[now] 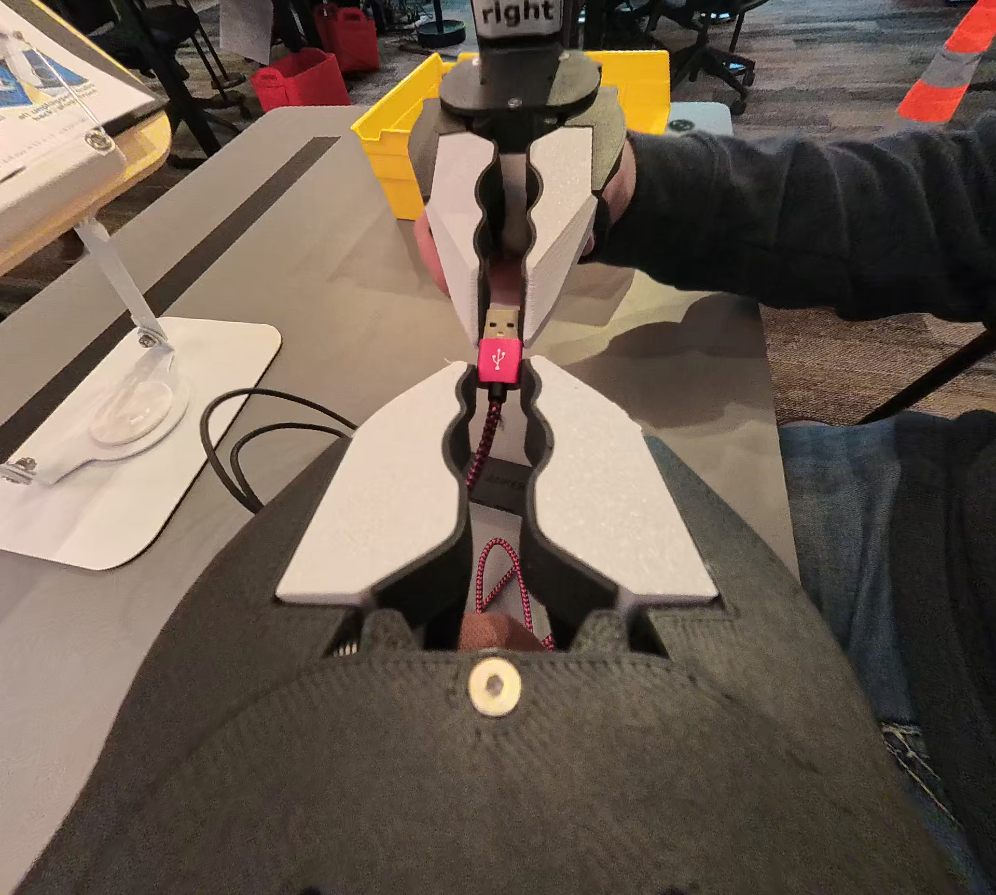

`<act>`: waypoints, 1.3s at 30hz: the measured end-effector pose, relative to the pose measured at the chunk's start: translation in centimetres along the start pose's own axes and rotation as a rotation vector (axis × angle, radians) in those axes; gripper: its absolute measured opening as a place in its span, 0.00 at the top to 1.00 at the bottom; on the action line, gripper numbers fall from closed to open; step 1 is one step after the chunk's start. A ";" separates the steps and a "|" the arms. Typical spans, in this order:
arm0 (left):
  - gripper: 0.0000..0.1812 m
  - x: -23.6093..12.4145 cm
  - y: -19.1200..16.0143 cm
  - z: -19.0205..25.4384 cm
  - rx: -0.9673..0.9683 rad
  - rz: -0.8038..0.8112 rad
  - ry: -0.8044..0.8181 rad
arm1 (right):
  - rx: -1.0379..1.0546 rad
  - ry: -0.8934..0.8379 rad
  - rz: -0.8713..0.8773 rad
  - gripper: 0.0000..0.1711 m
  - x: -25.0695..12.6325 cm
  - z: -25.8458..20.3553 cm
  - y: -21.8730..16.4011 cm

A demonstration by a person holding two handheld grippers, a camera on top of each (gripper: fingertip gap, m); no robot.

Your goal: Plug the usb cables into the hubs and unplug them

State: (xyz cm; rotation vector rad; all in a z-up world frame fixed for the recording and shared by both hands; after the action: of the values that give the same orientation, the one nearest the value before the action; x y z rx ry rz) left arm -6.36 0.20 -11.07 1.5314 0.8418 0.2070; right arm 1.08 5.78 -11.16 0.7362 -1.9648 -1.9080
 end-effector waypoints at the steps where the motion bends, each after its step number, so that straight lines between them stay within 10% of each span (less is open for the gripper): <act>1: 0.92 -0.1 0.3 0.0 -0.003 0.018 0.003 | 0.013 0.006 0.033 0.94 0.0 0.0 0.1; 11: 0.75 -1.2 1.5 -1.1 -0.094 0.262 0.063 | 0.131 0.052 0.329 0.94 -0.9 0.3 0.8; 23: 0.88 -1.0 2.5 -0.7 -0.241 0.486 -0.006 | 0.154 0.091 0.487 0.94 -0.7 0.0 1.1; 39: 0.92 -0.4 2.4 -0.1 -0.206 0.401 -0.027 | 0.144 0.109 0.517 0.94 -0.7 -0.3 0.8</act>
State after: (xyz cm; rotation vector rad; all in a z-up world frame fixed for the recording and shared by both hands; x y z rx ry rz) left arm -5.78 0.23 -8.69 1.4910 0.4679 0.5473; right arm 1.66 5.93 -10.22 0.3100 -1.9935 -1.4058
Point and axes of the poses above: each gripper's, where its closed fingertips meet, x out along the fingers, y out of its top, z = x × y across the jaws, the point moved 5 cm from there along -x, back along the fingers, and after that the axes turned 5 degrees about x, right-handed, at the moved point
